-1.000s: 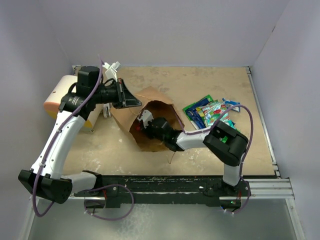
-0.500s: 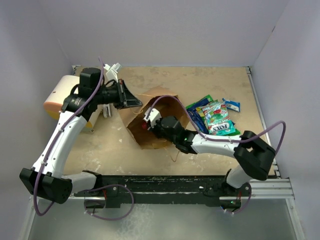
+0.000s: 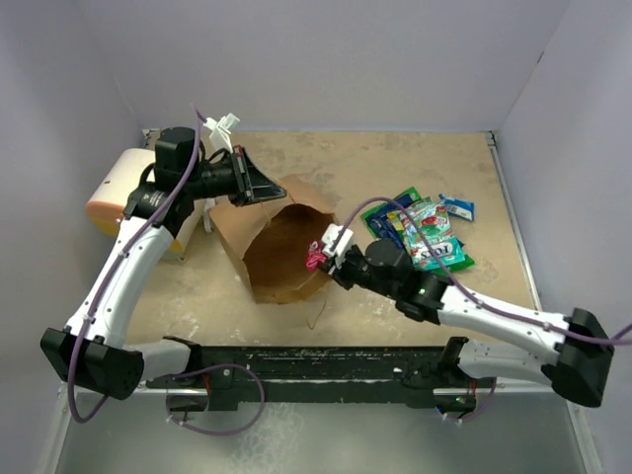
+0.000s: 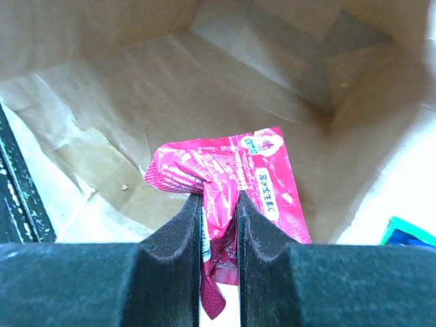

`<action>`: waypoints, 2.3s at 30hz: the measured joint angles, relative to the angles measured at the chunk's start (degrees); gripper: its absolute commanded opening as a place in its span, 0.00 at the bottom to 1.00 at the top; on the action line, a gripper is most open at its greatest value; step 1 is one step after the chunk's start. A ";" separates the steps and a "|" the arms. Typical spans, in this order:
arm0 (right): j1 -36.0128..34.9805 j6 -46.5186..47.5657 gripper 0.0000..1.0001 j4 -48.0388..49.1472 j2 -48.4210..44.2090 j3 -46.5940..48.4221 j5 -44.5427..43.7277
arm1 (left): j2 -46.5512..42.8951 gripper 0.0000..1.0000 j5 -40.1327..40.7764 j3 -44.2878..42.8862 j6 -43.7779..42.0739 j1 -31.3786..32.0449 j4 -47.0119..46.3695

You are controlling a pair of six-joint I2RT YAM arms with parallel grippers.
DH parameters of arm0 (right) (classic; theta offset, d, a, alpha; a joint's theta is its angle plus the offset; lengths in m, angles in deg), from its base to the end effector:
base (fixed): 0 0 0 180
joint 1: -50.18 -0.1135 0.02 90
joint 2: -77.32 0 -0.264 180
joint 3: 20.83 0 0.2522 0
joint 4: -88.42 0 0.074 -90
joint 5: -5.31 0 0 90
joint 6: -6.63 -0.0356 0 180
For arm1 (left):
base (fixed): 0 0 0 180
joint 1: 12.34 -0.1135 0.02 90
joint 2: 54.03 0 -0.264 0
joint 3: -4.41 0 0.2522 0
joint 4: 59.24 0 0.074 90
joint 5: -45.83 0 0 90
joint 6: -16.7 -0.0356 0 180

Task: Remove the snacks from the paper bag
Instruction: Take out the snack from the paper bag, then place the snack at the center of the board, then adjust the paper bag at the center of the board.

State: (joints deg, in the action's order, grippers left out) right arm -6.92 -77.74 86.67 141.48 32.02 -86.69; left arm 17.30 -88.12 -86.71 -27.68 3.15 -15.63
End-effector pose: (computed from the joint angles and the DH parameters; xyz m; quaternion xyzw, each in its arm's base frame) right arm 0.1417 0.2168 0.2769 -0.3982 0.6741 0.2578 0.5662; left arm 0.2478 -0.0943 0.4088 -0.0047 0.8033 -0.5274 0.2766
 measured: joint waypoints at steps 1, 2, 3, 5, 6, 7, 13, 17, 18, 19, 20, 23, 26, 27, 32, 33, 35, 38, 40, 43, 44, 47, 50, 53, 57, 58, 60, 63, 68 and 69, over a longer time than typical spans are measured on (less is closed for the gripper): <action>0.00 0.02 0.00 -1.49 -2.19 0.39 -0.22 | 0.13 0.00 -0.48 0.00 0.72 0.00 -0.85; 0.00 0.13 0.00 -3.48 -4.39 1.22 -0.81 | 0.31 0.00 -1.14 0.02 1.49 0.00 -1.92; 0.00 0.17 0.00 -5.22 -6.21 2.19 -1.64 | 0.52 0.00 -1.88 0.02 2.12 0.02 -2.95; 0.00 0.50 0.00 -8.66 -9.25 4.72 -3.37 | 1.16 0.00 -3.34 0.02 4.02 0.02 -5.44; 0.00 0.98 0.00 -10.45 -10.78 6.32 -4.68 | 1.60 0.00 -4.09 0.02 4.98 0.04 -6.99; 0.00 1.73 0.00 -12.17 -12.33 8.02 -5.64 | 1.95 0.00 -4.52 0.02 5.90 0.11 -8.07; 0.00 7.67 0.00 -17.55 -18.64 17.79 -12.63 | 4.15 0.00 -6.16 -1.25 10.32 1.07 -12.02; 0.07 11.74 0.00 -16.26 -18.75 22.60 -21.16 | 5.33 0.00 -6.82 -2.89 14.10 1.64 -15.85; 0.46 12.81 0.00 -15.15 -18.25 23.08 -24.06 | 5.84 0.00 -6.88 -3.65 15.06 1.92 -16.79; 1.27 13.33 0.00 -14.32 -17.64 23.26 -25.79 | 6.51 0.00 -6.93 -4.72 15.89 2.23 -17.55; 3.54 13.46 0.00 -13.46 -16.41 23.43 -26.95 | 7.41 0.00 -7.06 -6.16 16.74 2.62 -18.40; 12.00 11.50 0.00 -12.70 -12.85 23.43 -27.58 | 9.62 0.00 -7.48 -9.94 18.29 3.21 -20.11; 20.79 7.96 0.00 -13.03 -8.07 23.12 -27.08 | 11.08 0.00 -8.26 -12.90 18.97 3.34 -21.40; 22.82 6.93 0.00 -13.16 -6.86 22.84 -26.95 | 11.23 0.00 -8.48 -13.33 19.12 3.34 -21.81; 30.91 2.69 0.00 -14.10 -3.98 21.03 -25.49 | 9.88 0.00 -9.38 -10.47 17.09 3.26 -21.24; 32.35 2.10 0.00 -14.36 -3.89 20.50 -25.16 | 8.98 0.00 -9.27 -8.66 16.11 3.10 -20.26; 35.82 0.81 0.00 -15.15 -3.61 19.17 -23.89 | 7.08 0.00 -8.79 -5.14 13.49 2.49 -16.24; 39.85 -0.35 0.00 -16.13 -3.28 16.09 -22.36 | 5.01 0.00 -6.73 -2.10 8.70 0.90 -8.41; 41.31 -0.79 0.00 -16.79 -2.78 14.05 -21.75 | 4.33 0.00 -5.68 -1.66 6.23 -0.09 -4.52; 42.62 -1.29 0.00 -17.64 -1.38 11.41 -20.35 | 3.91 0.00 -4.31 -1.66 3.08 -1.05 -0.63; 43.15 -1.55 0.00 -17.86 -0.74 10.47 -19.71 | 3.91 0.00 -3.76 -1.77 2.27 -1.22 0.55; 45.09 -2.19 0.00 -18.16 0.68 7.93 -17.68 | 3.91 0.00 -1.92 -2.51 -0.57 -1.57 4.50; 46.66 -3.06 0.00 -18.18 2.03 6.12 -14.73 | 3.87 0.03 -0.39 -3.98 -2.86 -2.16 7.78; 46.90 -3.78 0.00 -17.44 3.98 6.08 -13.22 | 3.50 0.04 1.07 -4.96 -4.66 -2.97 10.21; 46.88 -4.04 0.00 -15.52 5.18 5.84 -11.76 | 2.29 0.07 3.85 -5.88 -7.21 -4.17 14.21; 46.88 -4.07 0.00 -15.10 5.44 5.84 -11.56 | 2.03 0.08 4.28 -6.12 -7.65 -4.37 15.08; 46.88 -4.13 0.00 -14.71 6.16 5.84 -10.62 | 1.57 0.11 5.29 -6.78 -8.76 -4.72 16.72; 46.90 -4.15 0.11 -14.93 6.73 5.86 -9.33 | 1.22 0.14 6.45 -7.72 -9.86 -4.92 18.58; 46.90 -4.63 0.32 -16.48 4.74 5.84 -6.88 | 1.01 0.30 9.14 -9.16 -11.26 -4.96 21.09; 46.90 -4.83 0.35 -16.48 4.35 5.84 -6.23 | 0.96 0.33 9.79 -9.46 -11.45 -4.96 21.64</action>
State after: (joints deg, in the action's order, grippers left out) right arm 39.99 -82.57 70.19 145.83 37.86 -92.92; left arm 18.26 -78.32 -96.17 -39.13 -1.82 6.01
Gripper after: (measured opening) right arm 0.270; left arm 0.256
